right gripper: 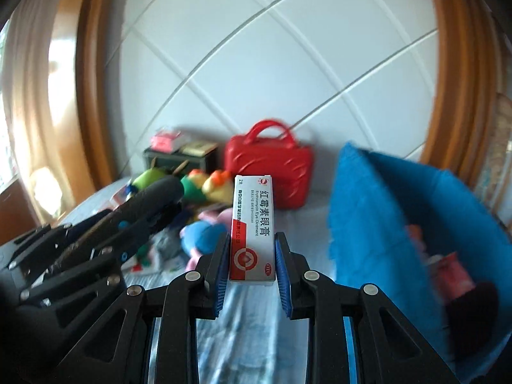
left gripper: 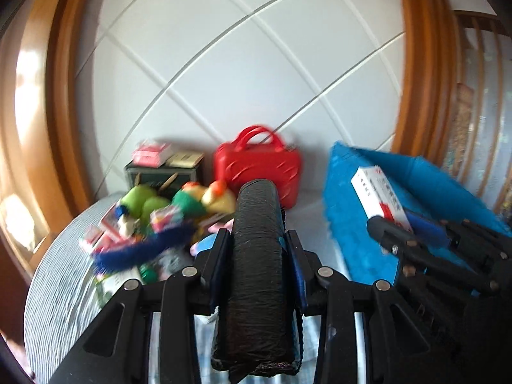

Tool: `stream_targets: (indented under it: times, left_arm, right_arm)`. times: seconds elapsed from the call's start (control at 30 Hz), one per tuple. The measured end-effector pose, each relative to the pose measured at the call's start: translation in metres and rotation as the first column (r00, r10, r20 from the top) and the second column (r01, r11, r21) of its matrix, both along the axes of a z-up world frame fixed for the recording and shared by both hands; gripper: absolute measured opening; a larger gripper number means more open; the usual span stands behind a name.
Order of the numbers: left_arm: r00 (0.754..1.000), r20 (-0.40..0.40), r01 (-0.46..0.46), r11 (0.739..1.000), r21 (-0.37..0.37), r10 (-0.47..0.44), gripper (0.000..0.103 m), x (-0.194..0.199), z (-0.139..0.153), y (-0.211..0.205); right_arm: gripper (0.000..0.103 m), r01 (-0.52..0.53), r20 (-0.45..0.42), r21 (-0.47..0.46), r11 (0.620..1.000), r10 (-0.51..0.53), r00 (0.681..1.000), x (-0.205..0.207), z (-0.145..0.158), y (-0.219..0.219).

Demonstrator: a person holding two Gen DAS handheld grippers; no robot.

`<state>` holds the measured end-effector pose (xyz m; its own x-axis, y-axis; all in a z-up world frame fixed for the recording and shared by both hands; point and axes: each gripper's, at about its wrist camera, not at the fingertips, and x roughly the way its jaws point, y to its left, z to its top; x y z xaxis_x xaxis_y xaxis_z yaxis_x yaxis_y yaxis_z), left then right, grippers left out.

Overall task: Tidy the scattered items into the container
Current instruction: 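Carry the black cylinder with left while right carries ointment box to crate, then open left gripper dropping the cylinder while right releases ointment box into crate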

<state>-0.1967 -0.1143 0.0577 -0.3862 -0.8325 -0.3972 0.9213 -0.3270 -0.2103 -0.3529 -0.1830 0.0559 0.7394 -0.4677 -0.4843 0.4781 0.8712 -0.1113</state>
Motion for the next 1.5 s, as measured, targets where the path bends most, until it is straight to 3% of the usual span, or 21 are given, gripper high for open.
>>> stream_targets:
  times: [0.3, 0.53, 0.63, 0.73, 0.93, 1.0, 1.1, 1.23, 1.3, 1.4, 1.5]
  left_arm:
    - [0.988, 0.049, 0.147, 0.988, -0.038, -0.145, 0.034, -0.114, 0.065, 0.019]
    - [0.987, 0.060, 0.155, 0.985, -0.070, -0.151, 0.034, -0.229, 0.118, 0.032]
    - [0.986, 0.056, 0.161, 0.986, -0.041, -0.159, 0.034, -0.273, 0.134, 0.027]
    - [0.983, 0.068, 0.170, 0.985, 0.043, -0.172, 0.034, -0.318, 0.138, 0.014]
    - [0.962, 0.157, 0.178, 0.947, 0.266, -0.225, 0.034, -0.397, 0.103, -0.033]
    - [0.935, 0.187, 0.227, 0.913, 0.340, -0.302, 0.034, -0.413, 0.078, -0.049]
    - [0.909, 0.232, 0.210, 0.863, 0.459, -0.345, 0.034, -0.439, 0.032, -0.069]
    - [0.873, 0.266, 0.205, 0.804, 0.557, -0.408, 0.034, -0.454, -0.016, -0.080]
    - [0.867, 0.240, 0.212, 0.761, 0.613, -0.436, 0.034, -0.456, -0.036, -0.086]
    - [0.849, 0.264, 0.187, 0.727, 0.661, -0.458, 0.034, -0.457, -0.056, -0.088]
    - [0.848, 0.231, 0.194, 0.685, 0.702, -0.476, 0.034, -0.459, -0.063, -0.087]
  right_arm:
    - [0.026, 0.147, 0.058, -0.089, 0.985, -0.142, 0.988, -0.082, 0.065, -0.078]
    - [0.026, 0.156, 0.056, -0.106, 0.982, -0.151, 0.987, -0.140, 0.086, -0.177]
    - [0.026, 0.141, 0.031, -0.100, 0.985, -0.138, 0.990, -0.153, 0.090, -0.222]
    - [0.026, 0.129, -0.018, -0.088, 0.988, -0.131, 0.991, -0.163, 0.091, -0.268]
    - [0.026, 0.095, -0.142, -0.001, 0.995, -0.095, 0.985, -0.155, 0.067, -0.339]
    - [0.026, 0.087, -0.187, 0.040, 0.995, -0.078, 0.979, -0.148, 0.052, -0.358]
    - [0.026, 0.093, -0.268, 0.083, 0.992, -0.067, 0.961, -0.136, 0.021, -0.379]
    - [0.026, 0.095, -0.402, 0.118, 0.988, -0.039, 0.915, -0.120, -0.027, -0.399]
    - [0.026, 0.097, -0.450, 0.183, 0.978, -0.005, 0.893, -0.115, -0.047, -0.408]
    - [0.026, 0.120, -0.482, 0.259, 0.958, 0.021, 0.876, -0.113, -0.068, -0.422]
    - [0.026, 0.135, -0.543, 0.314, 0.940, 0.061, 0.837, -0.111, -0.095, -0.426]
